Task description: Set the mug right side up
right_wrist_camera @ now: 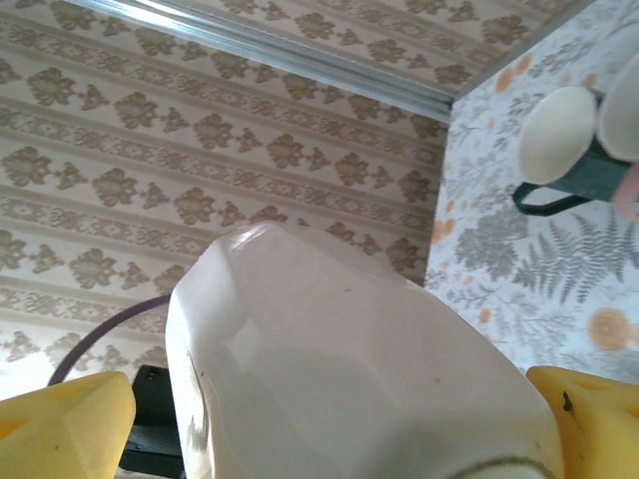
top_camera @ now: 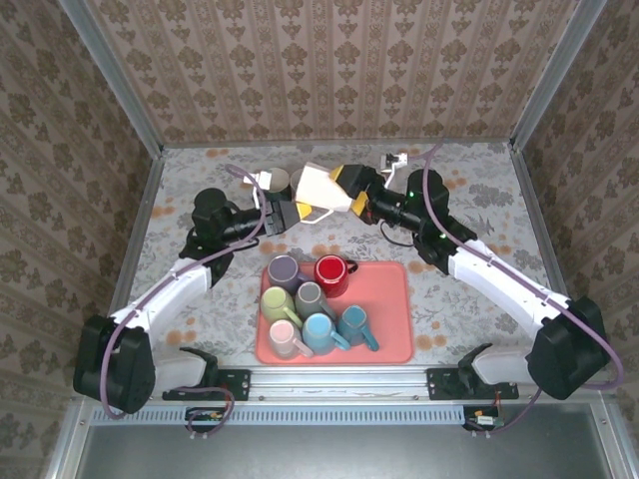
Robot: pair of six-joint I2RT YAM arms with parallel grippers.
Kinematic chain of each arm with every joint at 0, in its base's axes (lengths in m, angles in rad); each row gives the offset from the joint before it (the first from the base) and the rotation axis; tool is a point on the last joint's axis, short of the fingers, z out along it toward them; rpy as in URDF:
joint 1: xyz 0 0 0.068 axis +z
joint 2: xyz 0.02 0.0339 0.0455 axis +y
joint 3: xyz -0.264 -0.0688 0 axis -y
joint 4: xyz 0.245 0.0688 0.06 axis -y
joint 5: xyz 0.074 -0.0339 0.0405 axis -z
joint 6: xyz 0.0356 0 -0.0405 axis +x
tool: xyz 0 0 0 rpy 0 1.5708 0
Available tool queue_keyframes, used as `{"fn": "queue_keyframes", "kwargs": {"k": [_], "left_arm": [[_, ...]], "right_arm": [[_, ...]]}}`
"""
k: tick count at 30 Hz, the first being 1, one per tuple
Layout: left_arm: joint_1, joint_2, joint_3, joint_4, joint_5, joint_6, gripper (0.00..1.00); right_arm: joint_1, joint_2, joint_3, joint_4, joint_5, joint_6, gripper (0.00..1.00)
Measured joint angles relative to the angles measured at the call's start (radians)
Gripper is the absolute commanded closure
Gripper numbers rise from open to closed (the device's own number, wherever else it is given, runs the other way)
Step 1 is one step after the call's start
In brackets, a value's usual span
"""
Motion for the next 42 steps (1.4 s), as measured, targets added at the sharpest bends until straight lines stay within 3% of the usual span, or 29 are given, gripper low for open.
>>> {"fn": "queue_keyframes", "kwargs": {"k": [6,12,19,23,32,42], "left_arm": [[-0.012,0.008,0.039,-0.142,-0.064,0.077,1.0],[-0.065,0.05,0.145,-0.343,-0.175,0.228,1.0],[-0.252,0.264,0.541,-0.793,-0.568,0.549,1.0],[-0.32,0.435,0.722,-0.955,-0.791,0.645,1.0],[-0.365,0.762,0.99,-1.182,-1.153,0.69,1.0],[-0.366,0.94,1.176,-1.255,-1.284,0.671,1.0]], "right_arm": [[-0.065,-0.048,-0.025,-0.066,0.024,-0.056,0.0],[-0.119,-0.101,0.024,-0.369,0.15,-0.249,0.0],[-0.172,-0.183,0.055,-0.634,0.346,-0.441,0.0],[-0.183,-0.214,0.059,-0.716,0.41,-0.489,0.0],[-0.191,-0.282,0.049,-0.776,0.405,-0.511,0.0],[-0.191,-0.307,-0.018,-0.773,0.332,-0.534,0.0]]}}
